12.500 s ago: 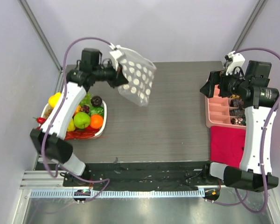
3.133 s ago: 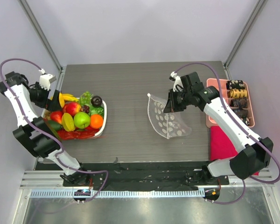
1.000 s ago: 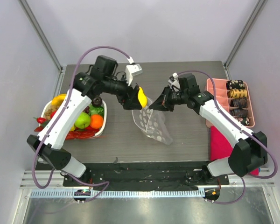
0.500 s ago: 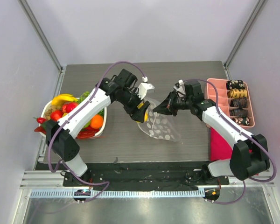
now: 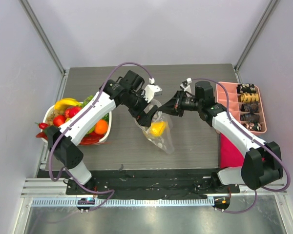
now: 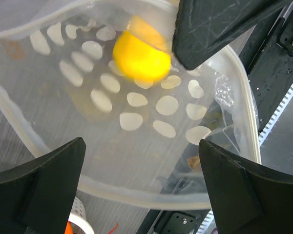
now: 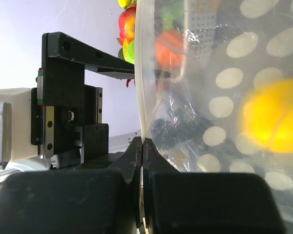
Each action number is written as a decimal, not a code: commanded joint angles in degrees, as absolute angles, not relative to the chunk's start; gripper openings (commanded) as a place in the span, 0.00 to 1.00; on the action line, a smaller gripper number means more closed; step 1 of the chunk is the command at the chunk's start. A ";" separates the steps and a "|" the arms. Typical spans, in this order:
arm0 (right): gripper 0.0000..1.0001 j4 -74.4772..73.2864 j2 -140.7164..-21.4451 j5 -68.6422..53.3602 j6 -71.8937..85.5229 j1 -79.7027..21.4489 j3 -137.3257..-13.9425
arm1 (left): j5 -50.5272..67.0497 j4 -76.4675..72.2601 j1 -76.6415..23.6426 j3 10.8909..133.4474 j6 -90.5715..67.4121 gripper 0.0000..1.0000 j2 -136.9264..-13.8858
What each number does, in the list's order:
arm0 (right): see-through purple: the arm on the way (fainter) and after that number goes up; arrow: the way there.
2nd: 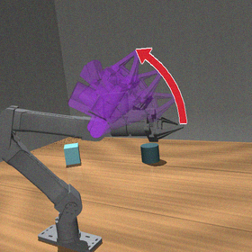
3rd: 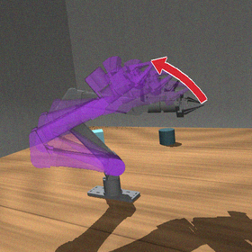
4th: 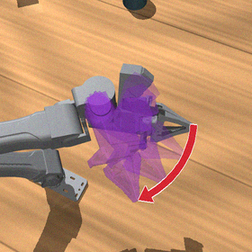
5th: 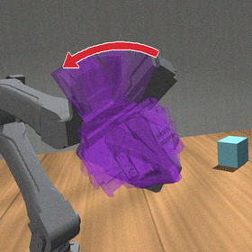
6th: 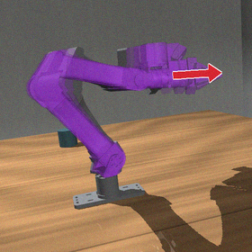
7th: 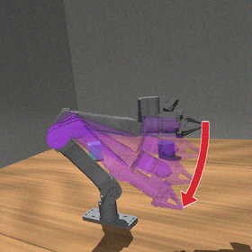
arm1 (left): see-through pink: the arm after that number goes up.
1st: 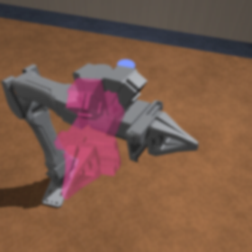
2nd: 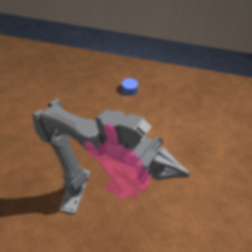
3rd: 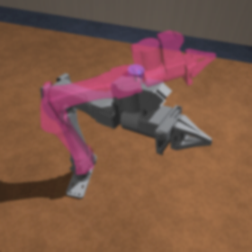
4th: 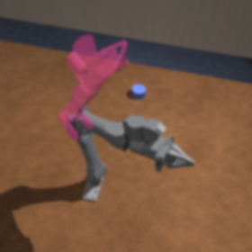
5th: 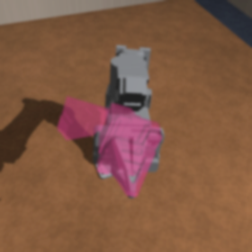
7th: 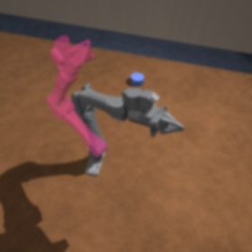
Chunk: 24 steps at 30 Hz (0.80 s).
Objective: Place the food in the zip-top bag and seal the zipper
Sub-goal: Place the fake fruit in the zipper food storage bag, then pick up the fake fruit from the bin.
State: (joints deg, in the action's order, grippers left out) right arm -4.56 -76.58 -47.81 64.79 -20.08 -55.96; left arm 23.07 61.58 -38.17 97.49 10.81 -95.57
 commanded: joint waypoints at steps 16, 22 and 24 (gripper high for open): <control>0.01 -4.04 -71.55 -45.70 60.65 -19.16 -53.79 | 28.75 69.15 -4.94 98.69 6.75 1.00 -82.09; 0.01 -6.42 -70.75 -45.00 57.83 -18.81 -52.74 | 23.39 79.26 8.85 105.46 17.64 1.00 -84.02; 0.01 -6.59 -70.66 -44.74 57.13 -18.72 -52.21 | 22.07 81.03 11.06 107.30 21.25 1.00 -85.25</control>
